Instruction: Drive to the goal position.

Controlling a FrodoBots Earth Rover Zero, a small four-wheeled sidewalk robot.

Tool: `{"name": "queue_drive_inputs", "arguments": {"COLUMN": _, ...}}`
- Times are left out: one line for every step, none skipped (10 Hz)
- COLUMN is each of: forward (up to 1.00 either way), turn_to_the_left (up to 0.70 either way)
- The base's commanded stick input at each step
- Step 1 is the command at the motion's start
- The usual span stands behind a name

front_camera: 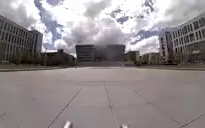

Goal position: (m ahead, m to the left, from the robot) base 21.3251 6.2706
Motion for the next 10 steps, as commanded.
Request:
{"name": "queue_drive_inputs", "arguments": {"forward": 0.70, "turn_to_the_left": 0.00}}
{"name": "queue_drive_inputs", "arguments": {"forward": 0.70, "turn_to_the_left": 0.00}}
{"name": "queue_drive_inputs", "arguments": {"forward": 0.70, "turn_to_the_left": 0.00}}
{"name": "queue_drive_inputs", "arguments": {"forward": 0.70, "turn_to_the_left": 0.00}}
{"name": "queue_drive_inputs", "arguments": {"forward": 0.70, "turn_to_the_left": 0.00}}
{"name": "queue_drive_inputs", "arguments": {"forward": 0.70, "turn_to_the_left": 0.00}}
{"name": "queue_drive_inputs", "arguments": {"forward": 0.70, "turn_to_the_left": 0.00}}
{"name": "queue_drive_inputs", "arguments": {"forward": 0.70, "turn_to_the_left": 0.00}}
{"name": "queue_drive_inputs", "arguments": {"forward": 0.70, "turn_to_the_left": 0.00}}
{"name": "queue_drive_inputs", "arguments": {"forward": 0.70, "turn_to_the_left": 0.00}}
